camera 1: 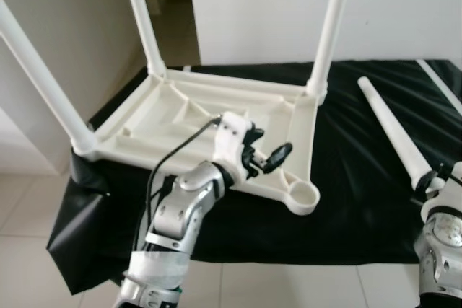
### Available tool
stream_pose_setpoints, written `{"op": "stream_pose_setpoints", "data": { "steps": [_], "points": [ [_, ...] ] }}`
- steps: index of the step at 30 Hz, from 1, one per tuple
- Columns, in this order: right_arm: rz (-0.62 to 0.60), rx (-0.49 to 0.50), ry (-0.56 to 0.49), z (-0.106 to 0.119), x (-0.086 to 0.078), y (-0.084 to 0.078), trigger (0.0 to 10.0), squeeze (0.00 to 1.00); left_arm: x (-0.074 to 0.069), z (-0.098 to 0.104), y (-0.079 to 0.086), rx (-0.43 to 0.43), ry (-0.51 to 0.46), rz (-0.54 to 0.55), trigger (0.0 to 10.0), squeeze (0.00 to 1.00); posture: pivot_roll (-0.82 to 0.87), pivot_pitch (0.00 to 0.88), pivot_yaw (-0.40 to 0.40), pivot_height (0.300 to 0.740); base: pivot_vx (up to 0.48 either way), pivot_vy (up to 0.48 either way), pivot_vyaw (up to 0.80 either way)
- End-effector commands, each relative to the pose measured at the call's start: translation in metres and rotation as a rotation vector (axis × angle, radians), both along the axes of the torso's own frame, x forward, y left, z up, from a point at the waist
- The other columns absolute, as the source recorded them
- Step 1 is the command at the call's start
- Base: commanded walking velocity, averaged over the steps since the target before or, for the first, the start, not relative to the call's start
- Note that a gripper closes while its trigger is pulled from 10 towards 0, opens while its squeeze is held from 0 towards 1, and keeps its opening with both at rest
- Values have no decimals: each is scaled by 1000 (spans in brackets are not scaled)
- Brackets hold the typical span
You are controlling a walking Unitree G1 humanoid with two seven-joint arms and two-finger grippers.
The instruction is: Building children table
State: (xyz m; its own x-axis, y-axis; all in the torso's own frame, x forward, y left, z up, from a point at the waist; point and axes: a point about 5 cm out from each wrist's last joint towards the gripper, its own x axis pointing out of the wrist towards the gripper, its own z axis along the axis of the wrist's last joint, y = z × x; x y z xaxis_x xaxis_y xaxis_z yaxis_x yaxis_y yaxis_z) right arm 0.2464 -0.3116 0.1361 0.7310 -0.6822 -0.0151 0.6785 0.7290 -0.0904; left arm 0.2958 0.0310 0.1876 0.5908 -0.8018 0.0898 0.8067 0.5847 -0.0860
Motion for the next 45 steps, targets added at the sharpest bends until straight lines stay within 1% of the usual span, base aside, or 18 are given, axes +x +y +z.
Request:
{"op": "stream_pose_setpoints", "data": {
  "steps": [1,2,4,8,10,14,16,23,25,26,30,33,37,42,43,44,45],
  "points": [
    [38,73,58,-14,1,-2,10000,0,0,-2,4,4,13,16,10000,0,-16,0,40,740,0,0,0],
    [71,91,59,-14,4,-3,10000,0,0,-1,4,3,14,18,10000,0,-14,0,39,740,0,0,0],
    [71,91,59,-14,4,-3,10000,0,0,-1,4,3,14,18,10000,0,-14,0,39,740,0,0,0],
    [117,143,69,-15,7,-6,10000,0,0,0,4,5,20,18,10000,0,-13,0,38,740,0,0,0],
    [134,145,71,-15,8,-7,10000,0,-1,-1,4,6,21,17,10000,0,-13,0,39,740,0,0,0],
    [206,185,74,-12,14,-15,10000,0,-2,-2,3,11,28,11,10000,0,-19,0,42,740,0,0,0],
    [250,189,67,-8,18,-22,10000,0,-2,-2,2,10,27,11,10000,0,-19,0,43,740,0,0,0],
    [330,183,85,-6,22,-24,10000,0,-2,-1,2,8,29,11,10000,0,-19,0,46,740,0,0,0],
    [397,178,99,-4,28,-26,10000,0,-1,0,2,6,31,8,10000,0,-22,0,49,740,0,0,0],
    [434,189,106,-3,31,-26,10000,0,-1,0,1,6,31,7,10000,0,-23,0,51,740,0,0,0],
    [482,209,117,-4,35,-24,10000,0,-1,1,1,7,30,6,10000,0,-21,0,52,740,0,0,0],
    [539,218,141,-6,42,-24,10000,0,0,2,1,8,30,9,10000,0,-18,0,52,740,0,0,0],
    [579,232,154,-7,45,-22,10000,0,0,2,1,7,28,12,10000,0,-17,0,51,740,0,0,0],
    [588,245,157,-8,46,-20,10000,0,0,3,1,6,28,11,10000,0,-14,0,47,740,0,0,0],
    [604,268,176,-14,44,-13,10000,0,0,3,1,4,26,13,10000,0,-12,0,39,740,0,0,0],
    [604,268,176,-14,44,-13,10000,0,0,3,1,4,26,13,10000,0,-12,0,39,740,0,0,0],
    [619,296,184,-18,40,-3,10000,0,0,3,1,0,26,15,10000,0,-15,0,38,740,0,0,0]
  ]
}}
